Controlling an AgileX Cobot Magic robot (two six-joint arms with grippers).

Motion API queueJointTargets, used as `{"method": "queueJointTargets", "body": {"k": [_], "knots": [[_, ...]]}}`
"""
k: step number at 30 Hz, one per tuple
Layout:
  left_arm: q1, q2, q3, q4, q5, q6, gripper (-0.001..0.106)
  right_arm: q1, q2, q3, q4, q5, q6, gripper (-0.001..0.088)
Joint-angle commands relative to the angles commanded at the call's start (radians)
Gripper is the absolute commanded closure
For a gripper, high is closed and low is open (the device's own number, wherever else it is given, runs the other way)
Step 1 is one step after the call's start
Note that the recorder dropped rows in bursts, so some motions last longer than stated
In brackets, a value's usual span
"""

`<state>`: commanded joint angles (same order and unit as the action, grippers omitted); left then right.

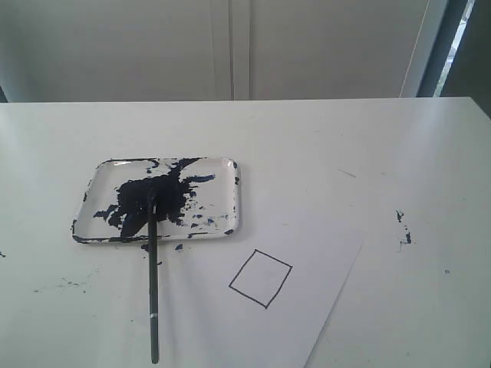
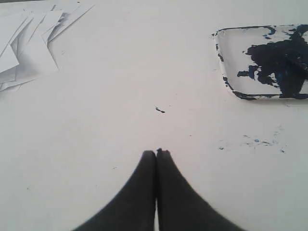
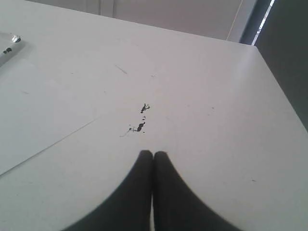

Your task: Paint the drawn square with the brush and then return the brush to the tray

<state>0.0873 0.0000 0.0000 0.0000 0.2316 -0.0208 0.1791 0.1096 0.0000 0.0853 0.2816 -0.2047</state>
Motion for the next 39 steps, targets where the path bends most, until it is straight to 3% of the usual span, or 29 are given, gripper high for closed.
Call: {"method": "queueJointTargets", "body": {"k": [25,29,33,39], "knots": [[0.0,0.0,0.0,0.006,0.0,0.003,0.105,0.0,0.0,0.0,0.0,0.0,0.0,0.0868],[0.0,0.0,0.0,0.012,-0.079,0.161,0.105,0.0,0.0,0.0,-0.015,-0.013,-0.064,0.0868],[0.0,0.0,0.0,0.012,-0.09,0.186,0.105,0.0,0.0,0.0,-0.015,-0.081,-0.062,0.0868],[0.0,0.0,0.0,-0.083,-0.214,-0.034,0.105,0.0,0.0,0.0,-0.013,-0.121,-0.062,0.0868]]}}
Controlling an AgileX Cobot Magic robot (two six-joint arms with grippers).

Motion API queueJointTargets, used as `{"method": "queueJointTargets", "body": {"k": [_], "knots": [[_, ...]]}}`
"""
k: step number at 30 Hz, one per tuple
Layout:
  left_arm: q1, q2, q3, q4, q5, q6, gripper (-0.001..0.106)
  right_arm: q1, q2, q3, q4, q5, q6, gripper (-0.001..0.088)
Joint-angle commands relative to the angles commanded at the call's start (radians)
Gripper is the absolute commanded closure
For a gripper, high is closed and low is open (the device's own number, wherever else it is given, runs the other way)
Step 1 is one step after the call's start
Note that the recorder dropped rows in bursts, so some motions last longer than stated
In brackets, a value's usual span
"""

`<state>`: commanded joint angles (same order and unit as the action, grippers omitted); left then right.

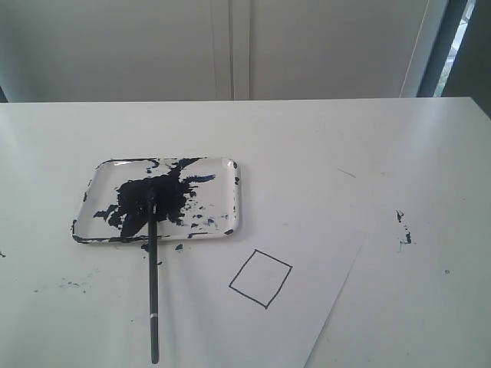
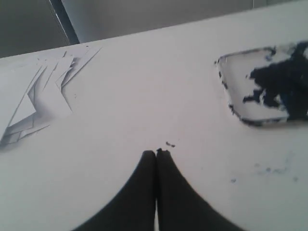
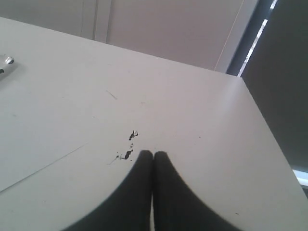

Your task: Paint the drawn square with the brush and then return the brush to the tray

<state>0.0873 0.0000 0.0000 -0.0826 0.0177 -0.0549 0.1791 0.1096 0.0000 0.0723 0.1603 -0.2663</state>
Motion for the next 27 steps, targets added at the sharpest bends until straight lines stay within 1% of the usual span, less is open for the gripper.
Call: {"method": "queueJointTargets", "body": {"k": [2,8,10,12,13,14,15,17,20,21,22,23,25,26,27], "knots": [[0.0,0.0,0.0,0.0,-0.018,0.004,0.105,0.0,0.0,0.0,0.0,0.0,0.0,0.0868],[0.0,0.0,0.0,0.0,-0.018,0.007,0.105,0.0,0.0,0.0,0.0,-0.005,0.0,0.0868],[0.0,0.0,0.0,0.0,-0.018,0.007,0.105,0.0,0.0,0.0,0.0,-0.04,0.002,0.0868],[0.0,0.0,0.0,0.0,-0.026,0.006,0.105,0.0,0.0,0.0,0.016,-0.082,0.091,0.0868],[0.0,0.0,0.0,0.0,-0.053,0.006,0.105,0.0,0.0,0.0,0.032,-0.112,0.239,0.0868],[0.0,0.0,0.0,0.0,-0.064,0.001,0.105,0.0,0.0,0.0,0.034,-0.137,0.332,0.0868],[0.0,0.0,0.0,0.0,-0.086,-0.014,0.105,0.0,0.0,0.0,0.036,-0.201,0.496,0.0868],[0.0,0.0,0.0,-0.004,-0.113,-0.043,0.105,0.0,0.0,0.0,0.036,-0.258,0.6,0.0868],[0.0,0.0,0.0,-0.004,-0.114,-0.057,0.105,0.0,0.0,0.0,0.036,-0.283,0.603,0.0868],[0.0,0.0,0.0,-0.007,-0.117,-0.08,0.105,0.0,0.0,0.0,0.036,-0.289,0.603,0.0868],[0.0,0.0,0.0,-0.007,-0.121,-0.115,0.105,0.0,0.0,0.0,0.036,-0.289,0.608,0.0868],[0.0,0.0,0.0,-0.007,-0.125,-0.189,0.105,0.0,0.0,0.0,0.036,-0.303,0.633,0.0868],[0.0,0.0,0.0,-0.007,-0.125,-0.268,0.105,0.0,0.0,0.0,0.036,-0.325,0.666,0.0868],[0.0,0.0,0.0,-0.007,-0.125,-0.285,0.105,0.0,0.0,0.0,0.036,-0.328,0.666,0.0868],[0.0,0.0,0.0,-0.007,-0.141,-0.339,0.105,0.0,0.0,-0.015,0.036,-0.325,0.674,0.0868]]}}
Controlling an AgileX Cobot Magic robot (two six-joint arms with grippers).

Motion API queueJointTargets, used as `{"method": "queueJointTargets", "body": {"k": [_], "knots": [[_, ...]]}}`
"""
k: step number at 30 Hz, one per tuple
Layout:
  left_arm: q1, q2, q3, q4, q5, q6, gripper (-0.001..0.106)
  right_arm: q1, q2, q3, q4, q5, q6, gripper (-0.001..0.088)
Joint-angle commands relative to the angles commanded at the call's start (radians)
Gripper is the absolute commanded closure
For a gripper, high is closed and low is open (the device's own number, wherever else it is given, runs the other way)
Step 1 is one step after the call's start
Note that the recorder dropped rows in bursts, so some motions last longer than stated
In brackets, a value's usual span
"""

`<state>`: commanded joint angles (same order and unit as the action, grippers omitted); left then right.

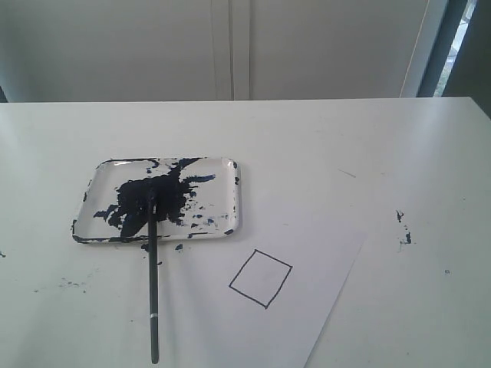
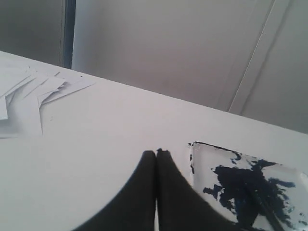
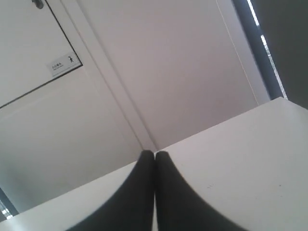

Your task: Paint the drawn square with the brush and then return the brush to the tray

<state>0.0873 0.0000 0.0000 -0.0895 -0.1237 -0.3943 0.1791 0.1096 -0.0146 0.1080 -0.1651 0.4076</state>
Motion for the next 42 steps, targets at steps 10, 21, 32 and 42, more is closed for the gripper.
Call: {"method": "queueJointTargets", "body": {"k": [10,21,32,42], "knots": [[-0.031,0.0,-0.166,0.045,0.13,0.01,0.105,0.002,0.006,-0.286,-0.126,0.203,-0.017,0.0868],[-0.042,0.195,-0.399,-0.041,0.386,0.309,0.105,0.166,0.18,-0.494,0.294,0.547,-0.599,0.0868],[-0.042,0.377,-0.476,-0.534,0.666,0.975,0.105,0.221,0.51,-0.508,1.018,0.891,-1.248,0.0868],[-0.042,0.429,-0.473,-0.58,0.676,0.978,0.105,0.221,0.791,-0.508,1.296,1.039,-1.555,0.0868]]}}
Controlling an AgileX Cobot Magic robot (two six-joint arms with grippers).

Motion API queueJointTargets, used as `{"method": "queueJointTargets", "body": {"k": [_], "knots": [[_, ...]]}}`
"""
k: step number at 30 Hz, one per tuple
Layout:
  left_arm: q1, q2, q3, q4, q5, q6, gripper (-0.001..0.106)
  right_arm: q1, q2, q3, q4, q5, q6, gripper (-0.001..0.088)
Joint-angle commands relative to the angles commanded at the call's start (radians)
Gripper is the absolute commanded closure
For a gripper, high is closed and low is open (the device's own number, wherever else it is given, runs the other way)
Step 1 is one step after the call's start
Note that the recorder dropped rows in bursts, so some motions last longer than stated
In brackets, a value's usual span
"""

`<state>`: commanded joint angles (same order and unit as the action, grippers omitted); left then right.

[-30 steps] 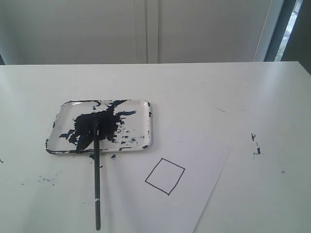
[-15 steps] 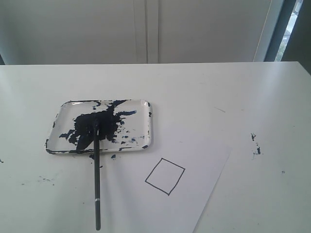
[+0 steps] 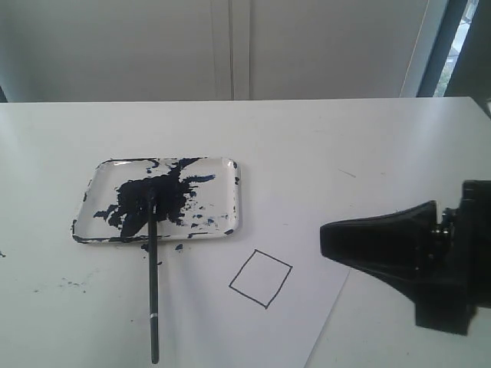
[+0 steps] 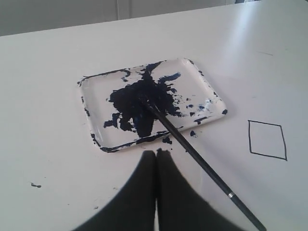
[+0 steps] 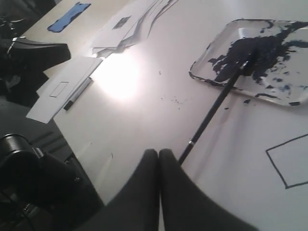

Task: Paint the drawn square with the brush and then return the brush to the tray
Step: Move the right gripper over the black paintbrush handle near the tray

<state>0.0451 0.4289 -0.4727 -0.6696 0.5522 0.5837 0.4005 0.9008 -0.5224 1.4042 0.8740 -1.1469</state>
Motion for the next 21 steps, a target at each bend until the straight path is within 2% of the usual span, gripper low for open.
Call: {"method": "queueJointTargets", "body": {"k": [4,8,13,15,17,21], "knots": [[0.0,0.035,0.03,0.0,-0.004,0.022,0.105,0.003,0.114,-0.006,0.078,0.072,-0.097,0.0868],[0.0,0.067,0.055,-0.045,-0.007,0.035,0.105,0.056,0.224,-0.006,0.121,0.048,-0.18,0.0868],[0.0,0.117,0.059,-0.201,0.08,0.227,0.105,0.13,0.362,-0.006,0.195,0.047,-0.334,0.0868],[0.0,0.14,0.059,-0.24,0.108,0.306,0.105,0.137,0.395,-0.006,0.244,0.041,-0.411,0.0868],[0.0,0.163,0.059,-0.238,0.094,0.314,0.105,0.137,0.419,-0.006,0.303,0.037,-0.42,0.0868],[0.0,0.204,0.059,-0.236,0.108,0.311,0.105,0.137,0.424,-0.006,0.337,0.009,-0.421,0.0868]]}}
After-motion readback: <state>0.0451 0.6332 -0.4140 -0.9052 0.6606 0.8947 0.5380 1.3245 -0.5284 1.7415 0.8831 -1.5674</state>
